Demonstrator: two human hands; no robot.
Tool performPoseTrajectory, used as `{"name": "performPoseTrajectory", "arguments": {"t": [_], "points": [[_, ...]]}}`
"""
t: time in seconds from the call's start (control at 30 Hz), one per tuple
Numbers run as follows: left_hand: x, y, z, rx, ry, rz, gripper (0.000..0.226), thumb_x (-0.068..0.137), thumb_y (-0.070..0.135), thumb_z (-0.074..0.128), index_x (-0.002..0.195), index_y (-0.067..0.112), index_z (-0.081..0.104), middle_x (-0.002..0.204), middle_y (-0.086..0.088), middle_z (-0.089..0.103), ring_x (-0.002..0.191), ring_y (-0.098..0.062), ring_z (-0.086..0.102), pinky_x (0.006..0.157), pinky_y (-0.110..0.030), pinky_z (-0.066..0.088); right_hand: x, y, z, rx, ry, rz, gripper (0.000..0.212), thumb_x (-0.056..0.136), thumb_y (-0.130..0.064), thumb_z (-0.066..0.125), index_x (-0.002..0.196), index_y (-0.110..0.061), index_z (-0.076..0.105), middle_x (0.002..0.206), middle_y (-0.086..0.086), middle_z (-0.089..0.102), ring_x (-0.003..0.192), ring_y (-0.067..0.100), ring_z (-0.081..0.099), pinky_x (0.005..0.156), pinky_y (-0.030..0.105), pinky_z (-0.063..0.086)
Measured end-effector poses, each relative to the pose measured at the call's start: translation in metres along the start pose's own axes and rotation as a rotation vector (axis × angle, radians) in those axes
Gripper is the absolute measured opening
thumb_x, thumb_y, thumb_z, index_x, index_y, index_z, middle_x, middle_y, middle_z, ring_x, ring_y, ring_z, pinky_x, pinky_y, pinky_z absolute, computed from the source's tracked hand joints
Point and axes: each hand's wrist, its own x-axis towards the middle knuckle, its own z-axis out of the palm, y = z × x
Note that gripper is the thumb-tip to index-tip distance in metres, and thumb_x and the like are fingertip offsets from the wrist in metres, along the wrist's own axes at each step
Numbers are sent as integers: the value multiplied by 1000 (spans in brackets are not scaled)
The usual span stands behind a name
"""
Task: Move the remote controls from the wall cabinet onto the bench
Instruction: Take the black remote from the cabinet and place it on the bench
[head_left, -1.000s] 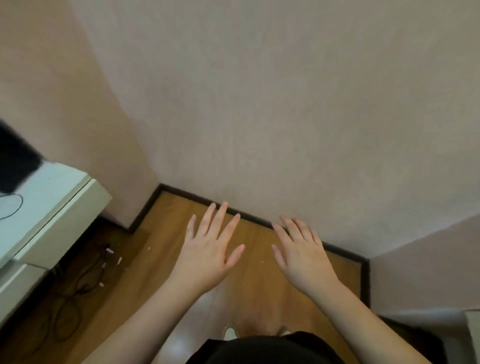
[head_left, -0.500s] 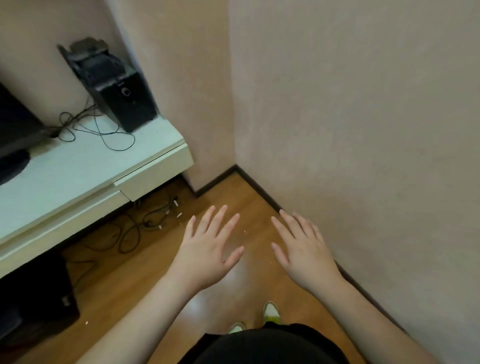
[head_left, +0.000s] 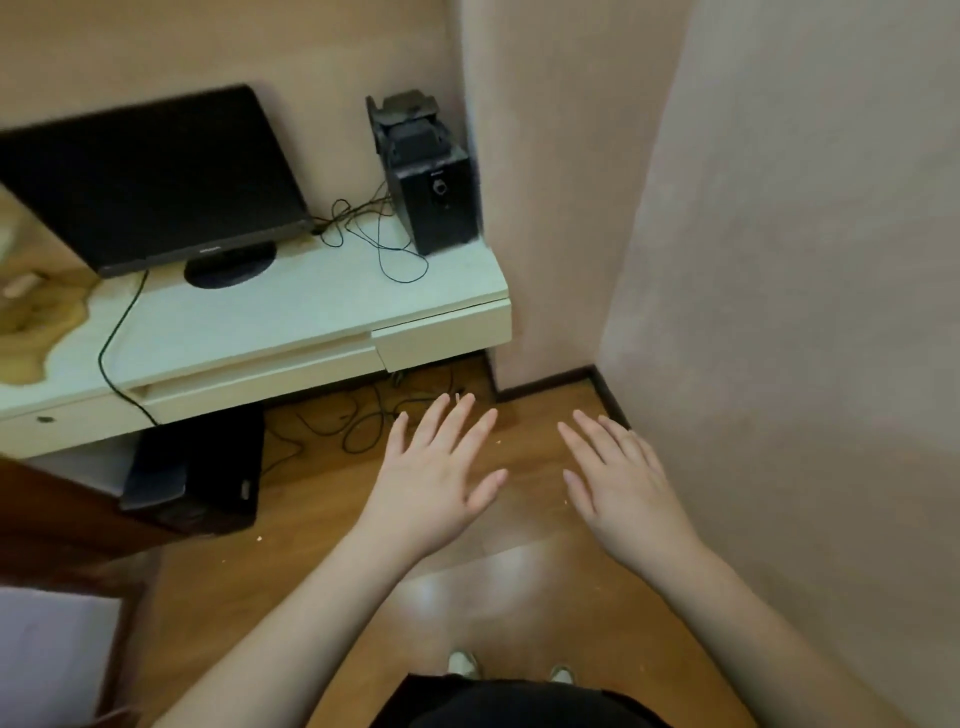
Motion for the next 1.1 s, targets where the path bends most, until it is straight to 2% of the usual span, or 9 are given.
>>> {"name": "performPoseTrajectory", "arguments": {"t": [0.27,0.37,0.47,0.63,0.7,0.8,0.97,1.03,1.1], "points": [[-12,-66,-12,-54,-41,-130,66,91,68,7,151,41,3,163,6,3,149,-18,-3,119,-52,5,55,-52,-10,47,-38,-115,53,100,-38,32,150,-28,19,159,-5,18,146,17,14,116,32,14],[-8,-95,-21,-97,-79,-151,66,92,68,9,151,41,2,163,7,6,149,-18,0,119,-52,6,81,-82,-17,9,-15,-131,54,99,-37,34,150,-25,22,158,-3,21,145,19,18,117,34,17],[-2,-130,-31,-107,14,-162,63,93,65,11,151,40,8,161,6,15,149,-18,6,119,-49,11,109,-120,-24,-15,-9,-141,54,99,-38,35,150,-24,24,156,-3,25,144,20,21,116,36,20],[10,-185,-57,-134,90,-174,63,94,62,11,152,38,12,161,6,15,149,-18,7,118,-48,16,156,-178,-39,-77,88,-169,51,94,-37,48,140,-17,43,143,4,47,132,27,42,105,41,37],[17,-202,-67,-111,102,-174,62,94,62,11,151,39,10,162,7,11,149,-17,4,118,-49,13,170,-193,-48,-98,122,-135,50,95,-39,42,139,-17,45,145,5,47,133,28,43,105,42,37],[30,-218,-83,-90,105,-154,61,95,61,12,151,40,7,162,7,7,149,-18,1,119,-50,8,188,-205,-62,-109,138,-93,64,90,-47,16,139,-19,47,145,5,47,133,28,43,106,44,36],[63,-232,-114,-48,132,-117,60,96,61,13,152,40,9,162,7,8,149,-17,3,119,-49,8,217,-205,-93,-170,187,-79,62,88,-48,23,126,-17,60,130,7,61,118,30,57,94,43,47],[81,-238,-132,-54,133,-102,60,95,63,14,151,41,13,162,8,13,148,-16,7,119,-48,12,228,-202,-112,-181,199,-94,61,90,-47,21,133,-20,54,137,5,55,124,28,52,99,41,43],[101,-243,-151,-57,137,-95,60,94,63,15,150,41,16,160,8,18,148,-15,11,118,-47,15,242,-197,-130,-163,170,-128,55,96,-46,21,145,-25,35,152,0,36,138,23,33,110,39,29]]}}
